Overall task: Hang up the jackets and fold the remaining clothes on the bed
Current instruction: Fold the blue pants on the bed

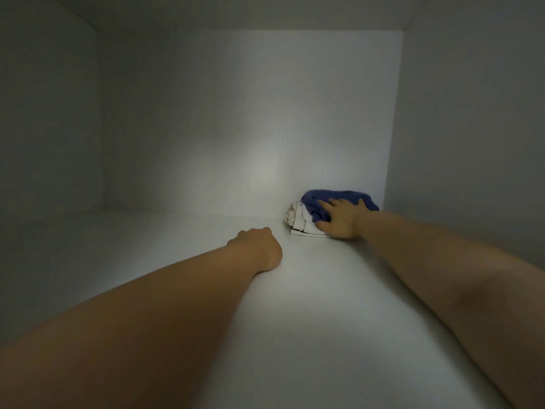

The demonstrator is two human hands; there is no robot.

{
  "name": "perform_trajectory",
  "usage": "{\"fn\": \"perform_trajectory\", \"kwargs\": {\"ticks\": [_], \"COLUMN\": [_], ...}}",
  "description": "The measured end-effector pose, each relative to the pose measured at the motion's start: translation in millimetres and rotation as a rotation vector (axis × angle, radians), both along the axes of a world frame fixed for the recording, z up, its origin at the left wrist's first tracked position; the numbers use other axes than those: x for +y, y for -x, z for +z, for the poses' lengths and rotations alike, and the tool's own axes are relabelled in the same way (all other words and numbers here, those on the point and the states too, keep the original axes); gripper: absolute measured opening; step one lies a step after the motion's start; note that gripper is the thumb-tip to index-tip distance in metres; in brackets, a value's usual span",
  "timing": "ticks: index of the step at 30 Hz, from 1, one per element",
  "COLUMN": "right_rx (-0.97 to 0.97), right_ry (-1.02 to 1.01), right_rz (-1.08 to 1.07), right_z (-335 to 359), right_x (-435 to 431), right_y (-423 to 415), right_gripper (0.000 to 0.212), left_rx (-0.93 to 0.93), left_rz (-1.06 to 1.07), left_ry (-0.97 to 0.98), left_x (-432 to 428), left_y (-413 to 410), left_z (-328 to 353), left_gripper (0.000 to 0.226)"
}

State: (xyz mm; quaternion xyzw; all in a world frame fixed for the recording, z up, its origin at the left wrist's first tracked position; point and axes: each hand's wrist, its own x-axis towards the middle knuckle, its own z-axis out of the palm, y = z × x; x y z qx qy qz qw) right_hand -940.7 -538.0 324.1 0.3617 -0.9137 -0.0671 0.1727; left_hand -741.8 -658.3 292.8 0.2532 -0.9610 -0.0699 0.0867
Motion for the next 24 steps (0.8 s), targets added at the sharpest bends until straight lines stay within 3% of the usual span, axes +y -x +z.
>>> {"fn": "perform_trajectory", "kwargs": {"ticks": [4,9,12,20,24], "right_rx": [0.046,0.207,0.232,0.311,0.306], "right_ry": [-0.150,-0.175,-0.198,-0.142,-0.065], "right_rz": [-0.081,0.085,0.133,0.197,0.213], "right_z": [10,35,52,57,40], "right_x": [-8,-19,-24,-3,20], "right_y": [-15,-44,-71,-160,-221], "right_gripper": [0.066,0.064,0.066,0.058,0.055], "left_rx": [-0.097,-0.226,-0.125,0.208,0.180], "left_rz": [-0.056,-0.018,0.061,0.208,0.228], "left_ry": [0.064,0.286,0.453,0.632,0.848], "left_x": [5,-10,-21,16,44], "left_y": [-2,-26,-43,-108,-164], "left_z": [10,32,43,49,45], "left_gripper": [0.046,0.062,0.056,0.054,0.062]}}
